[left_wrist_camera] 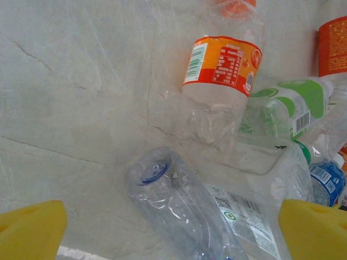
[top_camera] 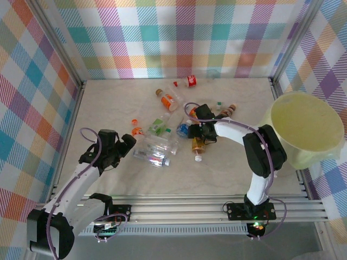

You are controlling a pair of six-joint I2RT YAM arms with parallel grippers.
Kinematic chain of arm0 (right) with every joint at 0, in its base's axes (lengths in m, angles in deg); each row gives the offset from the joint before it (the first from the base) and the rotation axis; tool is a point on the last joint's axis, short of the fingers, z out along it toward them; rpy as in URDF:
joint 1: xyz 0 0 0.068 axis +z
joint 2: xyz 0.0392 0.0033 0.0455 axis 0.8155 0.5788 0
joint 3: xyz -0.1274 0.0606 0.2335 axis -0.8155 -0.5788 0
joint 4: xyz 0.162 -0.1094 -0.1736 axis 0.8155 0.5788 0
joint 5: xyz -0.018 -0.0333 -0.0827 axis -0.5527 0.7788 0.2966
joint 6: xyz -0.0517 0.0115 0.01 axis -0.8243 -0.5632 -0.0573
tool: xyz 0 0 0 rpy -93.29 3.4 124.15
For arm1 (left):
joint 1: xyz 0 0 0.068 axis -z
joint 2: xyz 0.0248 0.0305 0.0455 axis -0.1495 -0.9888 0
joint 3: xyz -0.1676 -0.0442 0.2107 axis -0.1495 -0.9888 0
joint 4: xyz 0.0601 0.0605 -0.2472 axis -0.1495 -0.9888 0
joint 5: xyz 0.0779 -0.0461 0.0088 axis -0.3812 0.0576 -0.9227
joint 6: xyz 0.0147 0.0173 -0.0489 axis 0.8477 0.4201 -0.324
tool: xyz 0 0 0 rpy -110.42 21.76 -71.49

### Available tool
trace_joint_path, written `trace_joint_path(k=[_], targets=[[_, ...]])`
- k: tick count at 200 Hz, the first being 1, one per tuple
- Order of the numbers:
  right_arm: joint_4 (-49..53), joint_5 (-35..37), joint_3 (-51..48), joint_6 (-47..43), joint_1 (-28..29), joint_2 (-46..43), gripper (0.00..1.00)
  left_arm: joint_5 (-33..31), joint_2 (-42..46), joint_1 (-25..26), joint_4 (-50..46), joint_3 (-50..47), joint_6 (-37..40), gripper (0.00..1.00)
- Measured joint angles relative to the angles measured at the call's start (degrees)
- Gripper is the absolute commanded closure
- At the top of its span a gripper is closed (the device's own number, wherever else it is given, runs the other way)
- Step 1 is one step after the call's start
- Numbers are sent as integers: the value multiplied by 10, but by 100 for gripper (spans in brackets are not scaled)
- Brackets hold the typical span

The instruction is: Put the plastic bottles in the bin

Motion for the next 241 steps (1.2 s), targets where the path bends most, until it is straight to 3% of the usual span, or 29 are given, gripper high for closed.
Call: trace_joint_path(k=[52,108,157,178,241], targets=[[-6,3,-14,-35,0,-46,37,-1,-2,68,40,28,5,0],[-48,23,-27,-91,0,-244,44,5,-28,150,202,65,37,0],[-104,47,-15,-165,-18,-373,48,10,-98,188,289,88,50,0],[-107,56,0,-193,-67,-420,49,10,-116,195,302,97,50,0],[-60,24,71,-204,-308,-504,49,-3,-142,208,313,102,47,0]])
